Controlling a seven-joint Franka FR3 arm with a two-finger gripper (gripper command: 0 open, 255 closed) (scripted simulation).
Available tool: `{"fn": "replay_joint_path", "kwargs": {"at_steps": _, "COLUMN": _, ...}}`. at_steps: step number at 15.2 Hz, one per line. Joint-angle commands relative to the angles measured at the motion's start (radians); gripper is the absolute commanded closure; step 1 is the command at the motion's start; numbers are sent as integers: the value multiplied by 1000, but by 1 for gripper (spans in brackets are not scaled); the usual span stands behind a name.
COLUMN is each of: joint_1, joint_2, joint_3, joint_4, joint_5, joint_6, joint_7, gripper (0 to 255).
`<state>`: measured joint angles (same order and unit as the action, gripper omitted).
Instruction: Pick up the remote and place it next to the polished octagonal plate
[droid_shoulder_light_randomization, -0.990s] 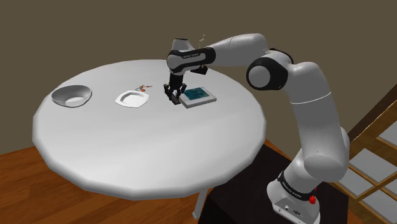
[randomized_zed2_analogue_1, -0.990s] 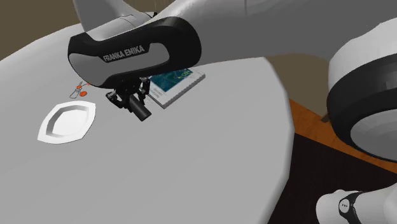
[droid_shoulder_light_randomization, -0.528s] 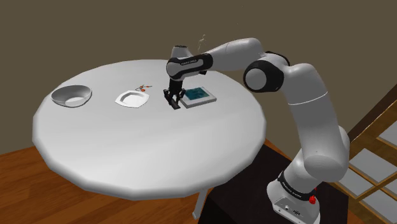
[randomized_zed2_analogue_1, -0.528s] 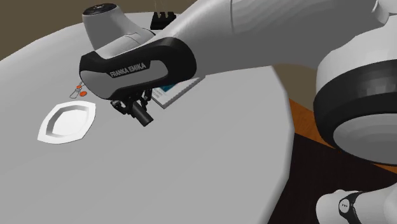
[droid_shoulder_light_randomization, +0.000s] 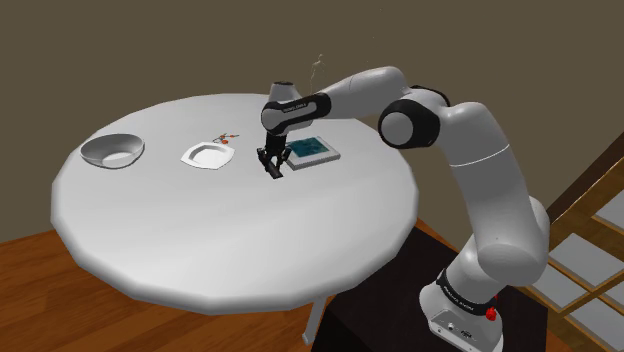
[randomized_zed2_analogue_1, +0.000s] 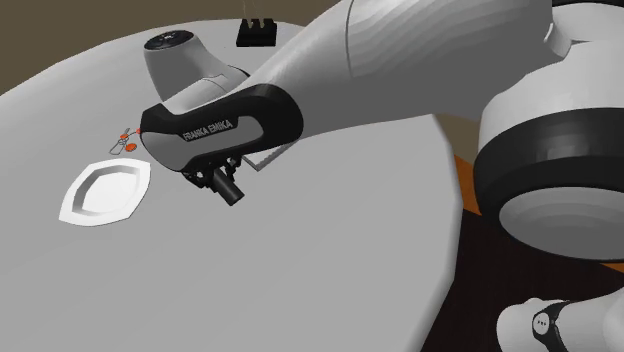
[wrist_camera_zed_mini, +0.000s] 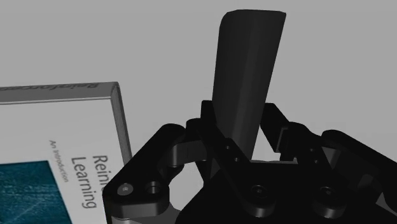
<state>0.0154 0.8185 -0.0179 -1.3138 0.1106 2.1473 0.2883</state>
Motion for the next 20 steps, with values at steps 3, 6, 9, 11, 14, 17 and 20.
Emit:
{"fn": "replay_joint_path", "kwargs": {"at_steps": 3, "joint_1": -1, "joint_2": 2, "joint_3": 0, "joint_4": 2, "joint_5": 0, "joint_6": 1, "joint_7": -1, "gripper": 255}}
{"fn": "replay_joint_path", "kwargs": {"at_steps": 6, "joint_1": -1, "joint_2": 2, "joint_3": 0, "joint_4": 2, "joint_5": 0, "joint_6": 1, "joint_7": -1, "gripper": 0}}
{"fn": "replay_joint_path", "kwargs": {"at_steps": 9, "joint_1": -1, "joint_2": 2, "joint_3": 0, "joint_4": 2, "joint_5": 0, "joint_6": 1, "joint_7": -1, "gripper": 0}}
{"fn": "replay_joint_path", "kwargs": {"at_steps": 11, "joint_1": -2, "joint_2": -17, "joint_3": -1, "joint_4": 4, "joint_5": -1, "joint_6": -20, "joint_7": 0, "gripper": 0}}
{"fn": "replay_joint_path", "kwargs": {"at_steps": 14, "joint_1": -5, "joint_2": -64, "joint_3": -3, "joint_4": 19, "joint_5": -3, "joint_6": -82, "joint_7": 1, "gripper": 0}}
{"fn": "replay_joint_path", "kwargs": {"at_steps": 17, "joint_1": -5, "joint_2": -64, "joint_3": -3, "joint_4": 19, "joint_5": -3, "joint_6": -82, "joint_7": 1, "gripper": 0}}
{"fn": "replay_joint_path", "kwargs": {"at_steps": 20, "joint_1": -5, "joint_2": -64, "joint_3": -3, "joint_4": 19, "joint_5": -3, "joint_6": -82, "joint_7": 1, "gripper": 0}}
